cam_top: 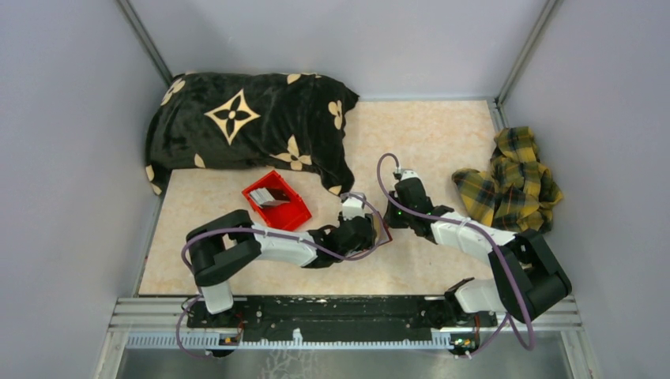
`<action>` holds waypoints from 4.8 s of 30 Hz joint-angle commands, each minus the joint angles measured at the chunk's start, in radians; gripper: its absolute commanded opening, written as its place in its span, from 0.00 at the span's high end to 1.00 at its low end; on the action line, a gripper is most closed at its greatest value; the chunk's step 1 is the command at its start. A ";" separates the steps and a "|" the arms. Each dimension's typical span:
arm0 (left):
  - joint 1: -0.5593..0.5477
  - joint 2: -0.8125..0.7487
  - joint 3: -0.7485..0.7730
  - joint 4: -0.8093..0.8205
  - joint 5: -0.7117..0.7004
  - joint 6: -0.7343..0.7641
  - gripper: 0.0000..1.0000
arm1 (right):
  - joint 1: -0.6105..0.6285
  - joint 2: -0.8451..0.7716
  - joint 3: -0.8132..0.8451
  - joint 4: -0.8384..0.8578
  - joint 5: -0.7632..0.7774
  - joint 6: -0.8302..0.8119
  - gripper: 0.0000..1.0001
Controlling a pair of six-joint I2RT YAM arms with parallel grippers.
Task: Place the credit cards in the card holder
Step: Insert the credit card into the card holder, then close the card holder at the center of the board.
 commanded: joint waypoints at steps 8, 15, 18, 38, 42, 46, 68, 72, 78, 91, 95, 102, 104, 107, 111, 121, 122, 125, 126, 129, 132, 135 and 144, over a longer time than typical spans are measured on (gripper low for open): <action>0.013 -0.163 -0.024 -0.056 -0.051 0.027 0.38 | 0.018 -0.045 0.068 -0.053 0.036 -0.026 0.89; 0.013 -0.333 -0.163 -0.121 -0.098 -0.055 0.37 | 0.033 -0.070 0.090 -0.085 0.054 -0.027 0.89; 0.012 -0.393 -0.252 -0.156 -0.100 -0.132 0.38 | 0.045 -0.077 0.098 -0.092 0.062 -0.024 0.89; -0.049 -0.355 -0.308 -0.375 -0.117 -0.288 0.91 | 0.194 -0.071 0.166 -0.153 0.163 0.005 0.89; -0.055 -0.293 -0.295 -0.374 -0.086 -0.279 1.00 | 0.237 -0.072 0.193 -0.173 0.187 0.009 0.89; -0.056 -0.238 -0.286 -0.353 -0.063 -0.277 1.00 | 0.285 -0.069 0.227 -0.189 0.205 0.021 0.89; -0.057 -0.293 -0.425 -0.138 -0.076 -0.420 1.00 | 0.550 0.059 0.256 -0.062 0.196 0.193 0.89; -0.056 -0.302 -0.446 -0.121 -0.078 -0.435 1.00 | 0.560 0.086 0.241 -0.018 0.169 0.214 0.89; -0.056 -0.321 -0.476 -0.121 -0.089 -0.470 1.00 | 0.575 0.135 0.244 0.041 0.115 0.234 0.87; -0.057 -0.419 -0.513 -0.198 -0.119 -0.534 1.00 | 0.584 0.224 0.234 0.102 0.037 0.250 0.71; -0.061 -0.465 -0.510 -0.272 -0.130 -0.558 1.00 | 0.584 0.234 0.224 0.123 0.016 0.256 0.66; -0.085 -0.590 -0.487 -0.435 -0.189 -0.599 0.99 | 0.590 0.235 0.197 0.170 -0.011 0.267 0.63; -0.093 -0.623 -0.459 -0.495 -0.215 -0.599 0.99 | 0.592 0.227 0.194 0.178 -0.018 0.264 0.63; -0.102 -0.670 -0.407 -0.596 -0.263 -0.598 0.99 | 0.594 0.204 0.201 0.178 -0.027 0.253 0.63; -0.108 -0.723 -0.345 -0.683 -0.322 -0.576 0.99 | 0.600 0.158 0.232 0.145 -0.039 0.220 0.63; -0.109 -0.722 -0.162 -0.693 -0.438 -0.351 0.98 | 0.601 -0.002 0.270 0.026 -0.019 0.178 0.55; -0.109 -0.707 -0.153 -0.664 -0.440 -0.315 0.97 | 0.602 -0.022 0.267 0.010 0.001 0.178 0.54; -0.103 -0.655 -0.129 -0.550 -0.419 -0.186 0.96 | 0.601 -0.081 0.250 -0.038 0.080 0.166 0.47; -0.099 -0.633 -0.118 -0.526 -0.402 -0.160 0.96 | 0.596 -0.098 0.243 -0.056 0.109 0.163 0.44; -0.065 -0.562 -0.087 -0.451 -0.318 -0.082 0.95 | 0.564 -0.150 0.202 -0.099 0.178 0.158 0.35; -0.027 -0.498 -0.079 -0.327 -0.201 0.005 0.94 | 0.482 -0.197 0.137 -0.099 0.157 0.158 0.33; 0.017 -0.429 -0.062 -0.262 -0.100 0.054 0.94 | 0.390 -0.239 0.067 -0.071 0.123 0.157 0.32; 0.130 -0.285 -0.058 -0.116 0.143 0.105 0.93 | 0.193 -0.212 -0.091 0.099 -0.089 0.181 0.32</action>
